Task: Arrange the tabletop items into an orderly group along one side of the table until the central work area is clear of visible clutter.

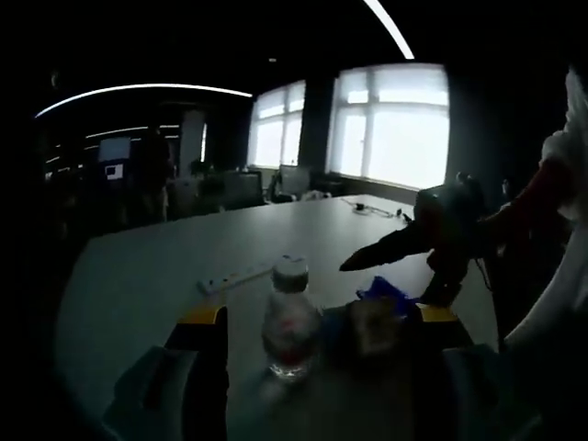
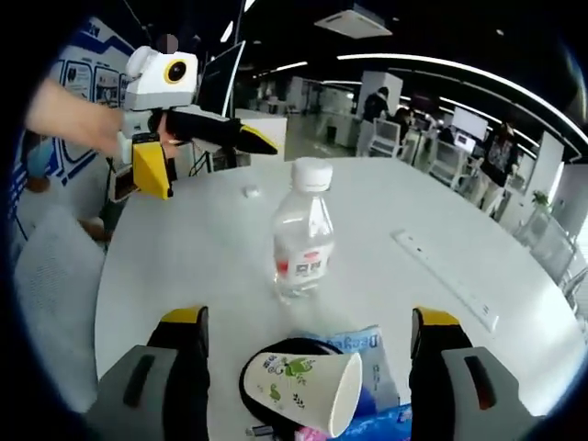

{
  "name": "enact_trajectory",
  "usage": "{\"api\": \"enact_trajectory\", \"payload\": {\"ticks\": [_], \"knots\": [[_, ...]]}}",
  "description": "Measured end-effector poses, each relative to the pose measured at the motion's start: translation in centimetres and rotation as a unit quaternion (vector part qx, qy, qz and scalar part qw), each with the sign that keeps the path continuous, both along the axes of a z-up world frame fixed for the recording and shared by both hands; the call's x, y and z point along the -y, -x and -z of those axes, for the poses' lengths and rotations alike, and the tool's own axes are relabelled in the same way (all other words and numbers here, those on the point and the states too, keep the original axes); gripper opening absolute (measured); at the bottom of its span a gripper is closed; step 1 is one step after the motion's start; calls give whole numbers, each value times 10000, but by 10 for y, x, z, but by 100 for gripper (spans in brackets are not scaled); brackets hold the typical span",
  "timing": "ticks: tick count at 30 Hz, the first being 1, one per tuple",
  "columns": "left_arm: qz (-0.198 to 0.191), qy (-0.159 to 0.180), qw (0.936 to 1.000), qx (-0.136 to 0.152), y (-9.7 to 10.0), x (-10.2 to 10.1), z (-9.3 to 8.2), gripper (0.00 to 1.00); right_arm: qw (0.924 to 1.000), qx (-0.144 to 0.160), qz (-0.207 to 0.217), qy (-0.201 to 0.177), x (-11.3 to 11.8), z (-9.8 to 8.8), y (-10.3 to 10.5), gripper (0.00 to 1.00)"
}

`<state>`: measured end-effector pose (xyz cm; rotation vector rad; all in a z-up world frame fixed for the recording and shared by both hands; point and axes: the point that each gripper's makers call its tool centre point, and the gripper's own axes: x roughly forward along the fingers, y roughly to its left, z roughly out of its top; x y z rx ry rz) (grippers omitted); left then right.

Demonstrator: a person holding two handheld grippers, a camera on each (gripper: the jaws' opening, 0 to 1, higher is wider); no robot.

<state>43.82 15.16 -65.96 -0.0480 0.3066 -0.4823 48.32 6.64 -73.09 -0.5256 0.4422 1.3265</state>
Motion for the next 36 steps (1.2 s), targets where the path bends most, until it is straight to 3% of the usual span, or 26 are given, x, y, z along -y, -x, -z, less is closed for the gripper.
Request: {"api": "enact_trajectory", "payload": {"ticks": [19, 36], "knots": [[-53, -117, 9998, -166, 31, 13, -3, 76, 9994, 146, 310, 87, 65, -13, 6, 89], [-50, -113, 9996, -270, 54, 30, 2, 76, 9971, 118, 732, 179, 138, -8, 19, 89]]}}
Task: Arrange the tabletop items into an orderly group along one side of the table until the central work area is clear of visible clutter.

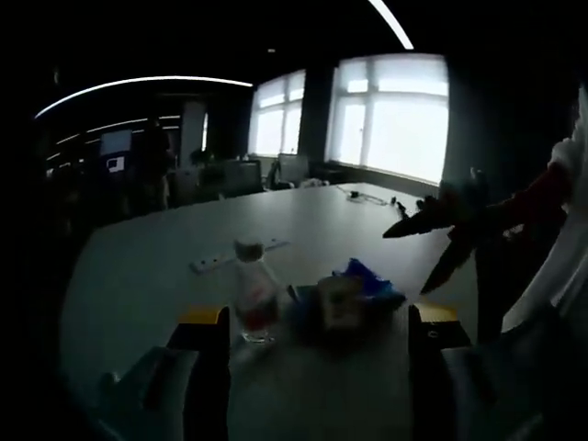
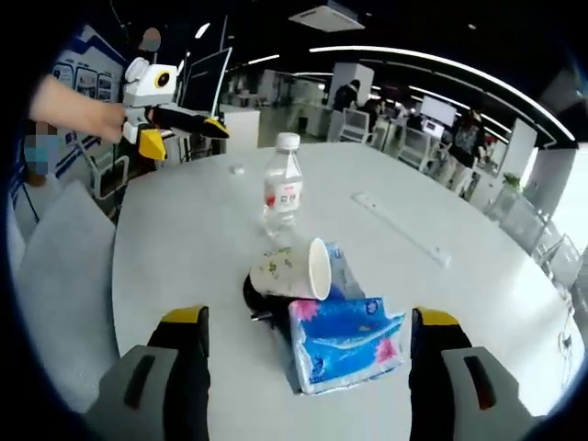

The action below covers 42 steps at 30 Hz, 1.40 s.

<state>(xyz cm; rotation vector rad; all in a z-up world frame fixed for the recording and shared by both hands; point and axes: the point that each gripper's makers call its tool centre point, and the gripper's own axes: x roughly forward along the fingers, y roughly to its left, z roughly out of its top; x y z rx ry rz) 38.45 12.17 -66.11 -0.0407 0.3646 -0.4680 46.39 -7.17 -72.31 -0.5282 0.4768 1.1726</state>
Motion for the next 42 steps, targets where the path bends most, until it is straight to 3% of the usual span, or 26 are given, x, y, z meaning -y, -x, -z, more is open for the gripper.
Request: {"api": "enact_trajectory", "payload": {"ticks": [26, 42], "knots": [[158, 17, 9998, -111, 31, 23, 8, 75, 9968, -155, 760, 210, 101, 16, 30, 88], [158, 69, 9997, -144, 50, 23, 13, 75, 9945, -91, 1018, 244, 120, 12, 32, 88]]}}
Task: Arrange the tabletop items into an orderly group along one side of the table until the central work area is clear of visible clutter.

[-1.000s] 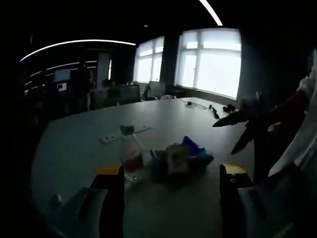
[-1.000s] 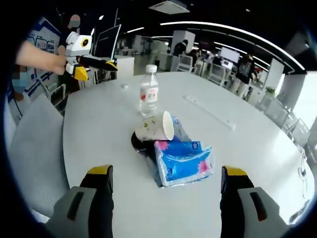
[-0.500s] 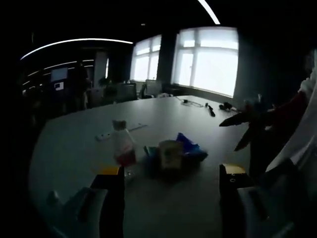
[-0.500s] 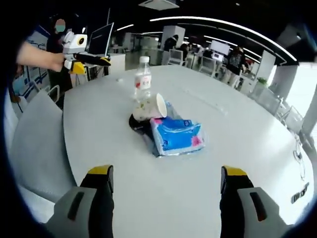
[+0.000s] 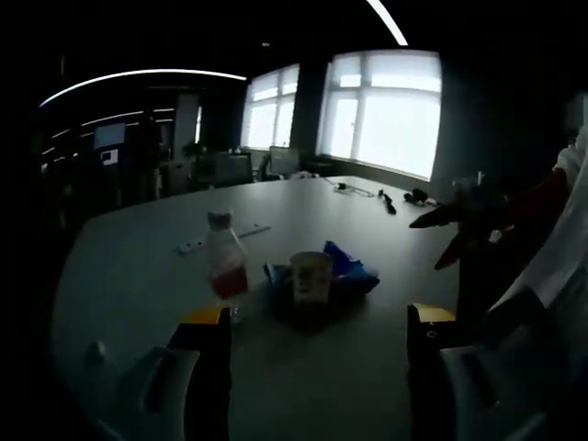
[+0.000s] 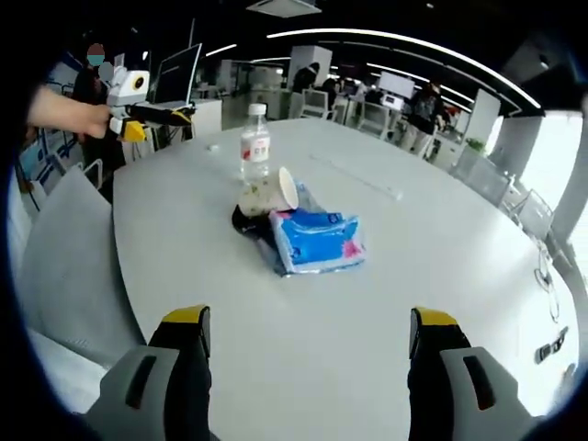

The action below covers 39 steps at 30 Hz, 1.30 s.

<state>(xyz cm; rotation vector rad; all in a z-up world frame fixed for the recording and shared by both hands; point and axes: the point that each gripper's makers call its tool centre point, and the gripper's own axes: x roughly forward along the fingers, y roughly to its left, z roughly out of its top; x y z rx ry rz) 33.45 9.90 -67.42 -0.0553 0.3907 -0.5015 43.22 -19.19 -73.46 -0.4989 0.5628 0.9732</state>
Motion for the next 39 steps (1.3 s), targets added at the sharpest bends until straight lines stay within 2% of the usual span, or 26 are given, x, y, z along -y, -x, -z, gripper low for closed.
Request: {"api": "enact_trajectory", "payload": {"ticks": [10, 15, 22, 27, 31, 34, 39], "knots": [[-33, 63, 9999, 101, 9, 5, -2, 75, 10000, 17, 80, -10, 5, 3, -2, 87], [-73, 52, 10000, -7, 10, 7, 6, 74, 10000, -18, 38, -24, 5, 6, -7, 87], [-211, 124, 9997, -45, 4, 17, 10, 74, 9998, -79, -154, -18, 4, 7, -27, 87], [-413, 276, 9987, -98, -6, 32, 15, 74, 9994, -74, -342, 0, 5, 4, -47, 86], [-426, 323, 9985, -142, -11, 48, 21, 74, 9989, -87, -465, 25, 4, 5, -62, 85], [-565, 421, 9972, -239, -15, 55, 29, 74, 9986, -111, -521, -16, 1, 5, -74, 85], [-818, 564, 9948, -242, -23, 60, 30, 73, 9975, -139, -687, -27, -2, 6, -85, 83]]}}
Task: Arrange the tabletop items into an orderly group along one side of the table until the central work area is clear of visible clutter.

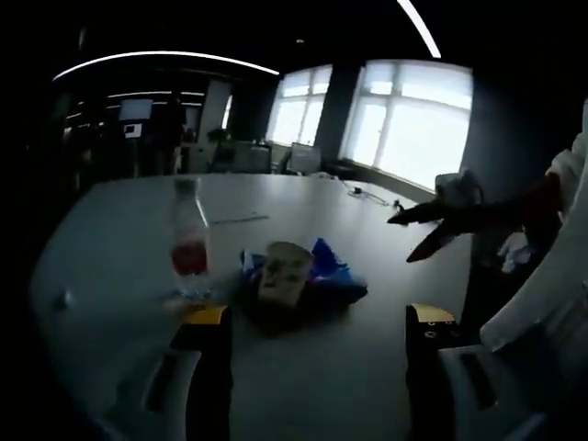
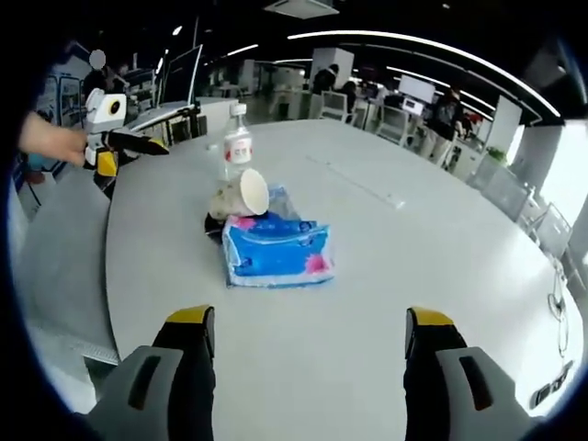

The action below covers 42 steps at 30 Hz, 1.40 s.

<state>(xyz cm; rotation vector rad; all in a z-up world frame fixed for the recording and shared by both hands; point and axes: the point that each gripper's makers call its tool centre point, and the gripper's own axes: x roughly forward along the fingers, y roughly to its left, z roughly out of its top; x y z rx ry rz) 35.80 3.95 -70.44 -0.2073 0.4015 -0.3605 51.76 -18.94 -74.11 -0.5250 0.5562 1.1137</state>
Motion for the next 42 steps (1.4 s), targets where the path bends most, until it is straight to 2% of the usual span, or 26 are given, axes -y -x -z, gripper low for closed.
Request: {"api": "enact_trajectory", "payload": {"ticks": [16, 20, 22, 42], "knots": [[-333, 122, 9993, -143, -15, 33, 13, 71, 9991, -234, -329, -141, -15, 11, -33, 79], [-539, 320, 9976, -304, -18, 43, 18, 69, 9987, -340, -306, -216, -20, 14, -40, 77], [-609, 378, 9972, -233, -21, 47, 19, 69, 9983, -438, -312, -225, -24, 19, -44, 76], [-941, 658, 9926, -397, -40, 82, 34, 68, 9943, -633, -836, -180, -60, 40, -63, 73]]}}
